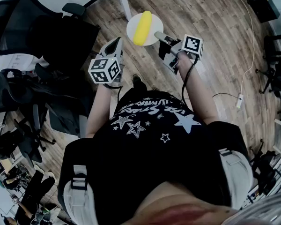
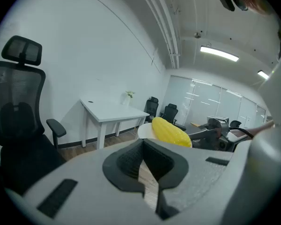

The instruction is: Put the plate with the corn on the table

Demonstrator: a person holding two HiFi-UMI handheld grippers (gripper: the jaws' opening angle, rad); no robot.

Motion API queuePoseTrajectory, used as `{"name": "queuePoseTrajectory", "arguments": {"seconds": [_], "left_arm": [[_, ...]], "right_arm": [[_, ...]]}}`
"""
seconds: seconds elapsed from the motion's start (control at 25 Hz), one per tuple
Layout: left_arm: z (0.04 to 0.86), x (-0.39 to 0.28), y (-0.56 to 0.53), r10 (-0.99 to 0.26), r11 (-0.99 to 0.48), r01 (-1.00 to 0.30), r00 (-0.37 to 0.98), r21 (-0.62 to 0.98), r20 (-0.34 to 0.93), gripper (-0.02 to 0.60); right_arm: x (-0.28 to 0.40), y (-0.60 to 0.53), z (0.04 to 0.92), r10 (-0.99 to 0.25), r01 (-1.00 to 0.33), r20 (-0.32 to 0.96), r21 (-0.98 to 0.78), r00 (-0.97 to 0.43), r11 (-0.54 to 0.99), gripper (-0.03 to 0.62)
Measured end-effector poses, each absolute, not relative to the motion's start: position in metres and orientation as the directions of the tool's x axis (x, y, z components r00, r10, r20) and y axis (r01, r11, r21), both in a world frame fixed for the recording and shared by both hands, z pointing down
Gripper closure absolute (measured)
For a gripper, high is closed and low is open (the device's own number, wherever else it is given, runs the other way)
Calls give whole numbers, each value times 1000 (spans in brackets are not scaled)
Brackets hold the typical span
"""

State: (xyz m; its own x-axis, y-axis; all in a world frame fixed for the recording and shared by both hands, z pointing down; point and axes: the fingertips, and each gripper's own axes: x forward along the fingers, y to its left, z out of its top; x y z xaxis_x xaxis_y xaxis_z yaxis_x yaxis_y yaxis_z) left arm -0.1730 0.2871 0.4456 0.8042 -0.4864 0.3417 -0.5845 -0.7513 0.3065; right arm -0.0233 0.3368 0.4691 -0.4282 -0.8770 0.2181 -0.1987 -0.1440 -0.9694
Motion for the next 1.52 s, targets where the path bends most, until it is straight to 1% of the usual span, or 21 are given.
{"name": "queuePoseTrajectory", "arguments": {"seconds": [0.52,0.8,0.96,1.24,1.4,1.52], "left_arm": [[448,-174,299,-510,-739,-608,786,291,349,577],[459,-170,308,-481,-751,-588,798,299,362,577],[455,-175,294,-479,-758,-578,808,304,343,577],[443,-187,246,-470,-781,-543,836,308,283,577],[442,-189,227,-462,-789,-531,844,308,273,577],[445,-193,215,-453,-792,-523,849,314,272,577]], "right_arm": [[-21,351,472,-869,-198,216,-970,-446,-139,568],[-22,357,478,-871,-188,212,-972,-443,-141,568],[-25,343,477,-877,-171,200,-976,-437,-137,565],[-34,296,464,-880,-219,186,-971,-437,-97,565],[-37,276,458,-892,-205,158,-976,-424,-75,565],[-39,265,461,-892,-212,168,-974,-420,-83,565]]}}
